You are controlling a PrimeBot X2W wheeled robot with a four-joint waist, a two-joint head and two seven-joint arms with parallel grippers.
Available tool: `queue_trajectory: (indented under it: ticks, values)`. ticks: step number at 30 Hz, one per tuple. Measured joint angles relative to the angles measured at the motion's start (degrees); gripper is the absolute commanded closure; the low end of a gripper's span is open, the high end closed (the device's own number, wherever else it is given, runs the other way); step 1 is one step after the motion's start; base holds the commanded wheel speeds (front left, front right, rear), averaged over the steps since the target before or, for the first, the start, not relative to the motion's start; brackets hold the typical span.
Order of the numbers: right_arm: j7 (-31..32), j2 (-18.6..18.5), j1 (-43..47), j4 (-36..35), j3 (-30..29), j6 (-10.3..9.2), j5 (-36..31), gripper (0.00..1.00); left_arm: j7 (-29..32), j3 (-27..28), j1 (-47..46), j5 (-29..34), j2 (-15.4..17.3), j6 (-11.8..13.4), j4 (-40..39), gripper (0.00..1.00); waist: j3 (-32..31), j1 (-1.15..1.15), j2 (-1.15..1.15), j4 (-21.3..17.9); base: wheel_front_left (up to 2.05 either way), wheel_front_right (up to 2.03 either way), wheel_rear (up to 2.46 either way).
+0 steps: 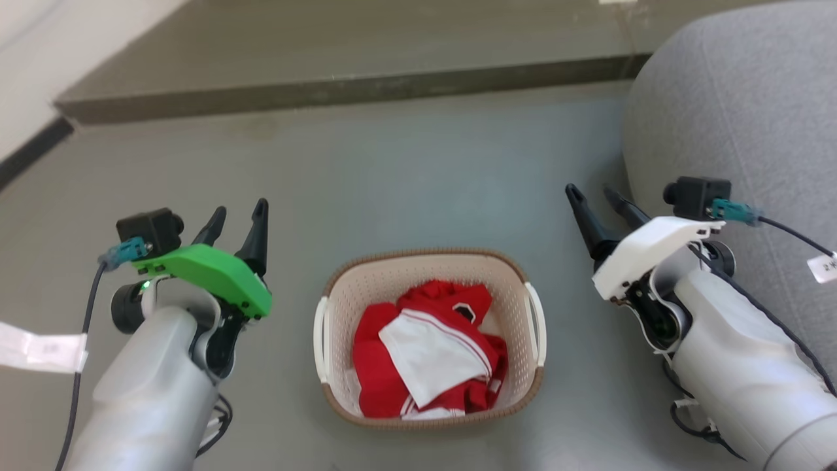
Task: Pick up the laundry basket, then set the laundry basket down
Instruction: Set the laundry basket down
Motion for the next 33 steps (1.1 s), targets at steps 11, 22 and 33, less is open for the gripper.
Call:
queue_trajectory:
  ticks: [11, 22, 33]
  values:
    - [-0.09, -2.07, 6.96, -11.56, -9.06, -3.24, -9.78, 0.0, -0.01, 6.59, 9.21, 9.94, 0.96, 3.12, -12.02, 0.0, -8.17, 0.0, 0.0, 0.61, 0.0, 0.0, 0.0]
    - [-0.19, -1.2, 16.01, -22.41, -16.19, -5.76, -16.91, 0.0, -0.01, 14.66, 17.97, 16.56, 0.74, 3.79, -25.83, 0.0, -11.57, 0.0, 0.0, 1.24, 0.0, 0.0, 0.0]
    - [-0.26, -0.01, 23.29, -28.21, -20.72, -6.22, -20.52, 0.0, -0.18, 19.15, 26.35, 21.63, -1.55, 3.8, -33.79, 0.0, -12.23, 0.0, 0.0, 1.51, 0.0, 0.0, 0.0]
